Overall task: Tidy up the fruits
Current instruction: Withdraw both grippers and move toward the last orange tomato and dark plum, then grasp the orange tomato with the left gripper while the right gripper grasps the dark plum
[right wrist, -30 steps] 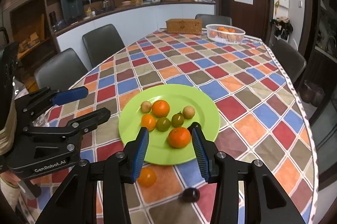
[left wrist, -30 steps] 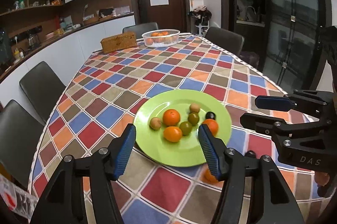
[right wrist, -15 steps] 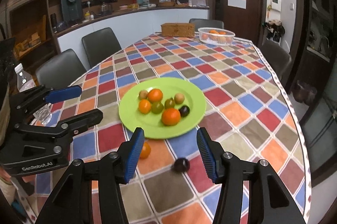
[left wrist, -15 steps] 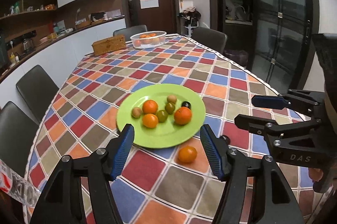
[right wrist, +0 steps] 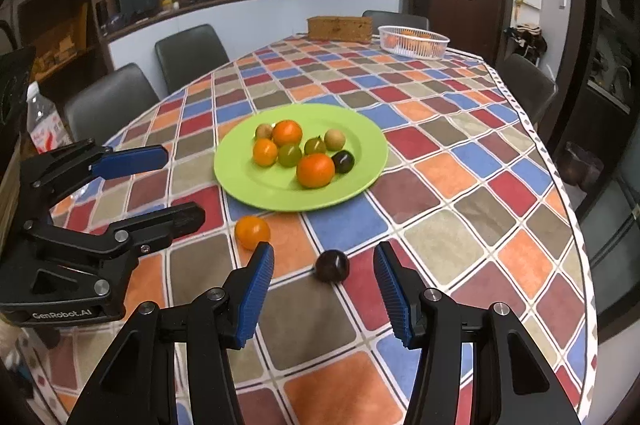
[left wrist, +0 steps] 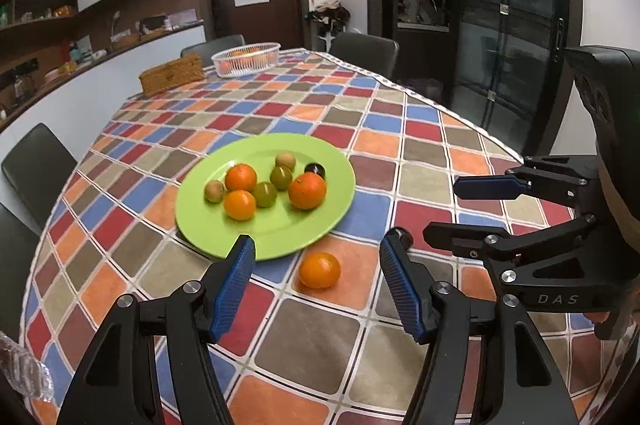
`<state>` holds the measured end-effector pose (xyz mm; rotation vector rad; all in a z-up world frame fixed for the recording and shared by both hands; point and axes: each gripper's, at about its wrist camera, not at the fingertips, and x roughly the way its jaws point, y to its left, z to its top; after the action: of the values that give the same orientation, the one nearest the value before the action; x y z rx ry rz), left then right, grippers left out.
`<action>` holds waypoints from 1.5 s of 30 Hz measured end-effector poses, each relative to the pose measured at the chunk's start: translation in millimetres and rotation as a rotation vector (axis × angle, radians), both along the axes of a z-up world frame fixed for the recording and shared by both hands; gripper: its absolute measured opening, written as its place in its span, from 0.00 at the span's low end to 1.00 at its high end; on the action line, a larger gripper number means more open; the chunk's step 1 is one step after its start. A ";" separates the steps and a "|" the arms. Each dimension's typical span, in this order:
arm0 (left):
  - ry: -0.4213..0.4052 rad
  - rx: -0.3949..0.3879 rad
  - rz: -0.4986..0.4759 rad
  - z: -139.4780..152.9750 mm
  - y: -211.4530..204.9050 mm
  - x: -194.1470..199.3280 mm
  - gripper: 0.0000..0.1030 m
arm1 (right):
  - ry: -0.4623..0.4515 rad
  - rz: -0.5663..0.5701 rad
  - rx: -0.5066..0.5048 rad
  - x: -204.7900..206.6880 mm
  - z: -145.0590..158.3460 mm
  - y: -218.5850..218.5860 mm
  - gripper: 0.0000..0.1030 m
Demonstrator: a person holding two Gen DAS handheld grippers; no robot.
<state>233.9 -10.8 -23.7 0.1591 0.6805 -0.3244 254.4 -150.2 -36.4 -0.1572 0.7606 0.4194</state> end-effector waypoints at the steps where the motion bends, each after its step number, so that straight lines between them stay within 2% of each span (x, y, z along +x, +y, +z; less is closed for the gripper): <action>1: 0.005 0.000 -0.004 -2.9 -0.2 1.0 0.62 | 0.005 0.002 -0.006 0.7 -2.7 0.7 0.51; 11: 0.081 0.023 -0.022 -34.7 -3.0 21.6 0.60 | 0.075 0.013 -0.025 15.6 -31.1 2.6 0.51; 18: 0.140 0.017 -0.024 -53.6 -4.0 37.0 0.56 | 0.109 0.011 -0.026 26.5 -45.9 4.1 0.50; 24: 0.180 0.010 -0.021 -64.9 -6.5 50.4 0.49 | 0.142 0.009 -0.018 36.2 -56.3 4.2 0.45; 34: 0.222 -0.001 -0.021 -72.9 -10.1 59.9 0.34 | 0.157 0.006 -0.013 43.8 -63.3 6.4 0.35; 37: 0.227 -0.011 -0.023 -72.7 -10.1 60.3 0.34 | 0.160 0.012 -0.010 44.3 -64.4 7.5 0.29; 45: 0.208 -0.034 -0.003 -60.5 -6.4 51.1 0.34 | 0.145 0.007 -0.001 39.3 -58.4 6.0 0.29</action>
<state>285.0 -17.2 -84.2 0.0949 0.8805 -0.3580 293.7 -144.2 -94.9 -0.1309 0.9028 0.4401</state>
